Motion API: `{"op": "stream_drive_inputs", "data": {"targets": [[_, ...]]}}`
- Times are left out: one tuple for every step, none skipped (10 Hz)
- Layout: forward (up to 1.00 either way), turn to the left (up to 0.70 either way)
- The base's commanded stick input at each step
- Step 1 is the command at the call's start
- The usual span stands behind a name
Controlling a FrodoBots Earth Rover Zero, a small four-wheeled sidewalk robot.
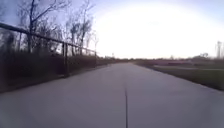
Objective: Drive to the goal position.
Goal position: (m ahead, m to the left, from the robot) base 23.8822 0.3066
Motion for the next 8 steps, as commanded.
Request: {"op": "stream_drive_inputs", "data": {"targets": [[1.0,-0.06],[1.0,-0.34],[1.0,-0.38],[1.0,-0.38],[1.0,-0.38],[1.0,-0.38],[1.0,-0.38],[1.0,-0.3]]}}
